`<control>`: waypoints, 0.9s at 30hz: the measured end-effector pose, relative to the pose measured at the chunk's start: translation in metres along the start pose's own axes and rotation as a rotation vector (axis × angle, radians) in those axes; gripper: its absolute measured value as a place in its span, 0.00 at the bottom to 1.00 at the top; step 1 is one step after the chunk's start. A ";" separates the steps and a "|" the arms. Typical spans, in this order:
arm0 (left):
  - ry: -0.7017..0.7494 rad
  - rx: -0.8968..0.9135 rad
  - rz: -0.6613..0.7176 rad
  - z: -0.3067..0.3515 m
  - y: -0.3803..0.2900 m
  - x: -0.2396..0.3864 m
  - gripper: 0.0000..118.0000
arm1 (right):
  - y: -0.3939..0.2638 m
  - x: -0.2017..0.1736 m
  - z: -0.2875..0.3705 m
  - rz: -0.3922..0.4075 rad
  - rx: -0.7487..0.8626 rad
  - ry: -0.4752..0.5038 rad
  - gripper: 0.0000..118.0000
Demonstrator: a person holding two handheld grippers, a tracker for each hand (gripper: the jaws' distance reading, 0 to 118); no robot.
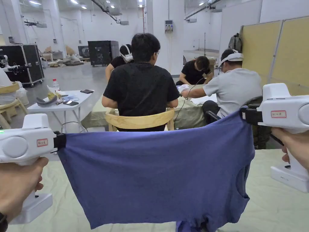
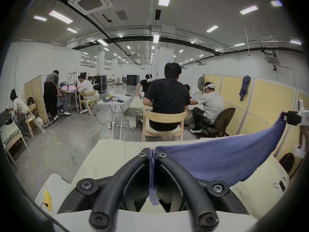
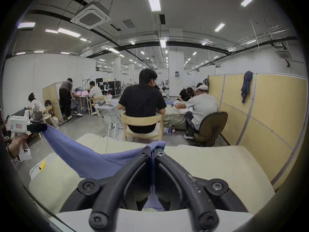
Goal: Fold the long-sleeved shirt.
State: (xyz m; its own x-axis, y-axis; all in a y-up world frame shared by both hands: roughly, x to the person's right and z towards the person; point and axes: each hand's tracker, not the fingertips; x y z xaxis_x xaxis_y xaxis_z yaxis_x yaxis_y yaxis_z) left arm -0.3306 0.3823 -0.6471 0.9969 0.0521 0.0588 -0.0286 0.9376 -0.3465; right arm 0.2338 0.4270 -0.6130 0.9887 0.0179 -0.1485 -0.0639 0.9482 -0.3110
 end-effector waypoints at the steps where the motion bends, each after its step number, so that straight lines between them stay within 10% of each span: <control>1: 0.004 -0.018 0.001 0.006 -0.010 0.000 0.04 | -0.011 -0.004 0.008 0.002 -0.005 -0.002 0.03; 27: 0.000 -0.423 0.153 0.197 -0.337 -0.016 0.04 | -0.316 -0.050 0.181 -0.104 -0.363 0.081 0.03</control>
State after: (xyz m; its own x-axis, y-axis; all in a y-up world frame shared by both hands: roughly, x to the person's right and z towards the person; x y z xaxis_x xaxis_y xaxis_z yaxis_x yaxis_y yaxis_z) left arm -0.3511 0.1335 -0.3466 0.9836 0.1791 -0.0232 -0.1433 0.6962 -0.7034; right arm 0.2292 0.1843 -0.3371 0.9796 -0.1111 -0.1675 -0.0219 0.7694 -0.6384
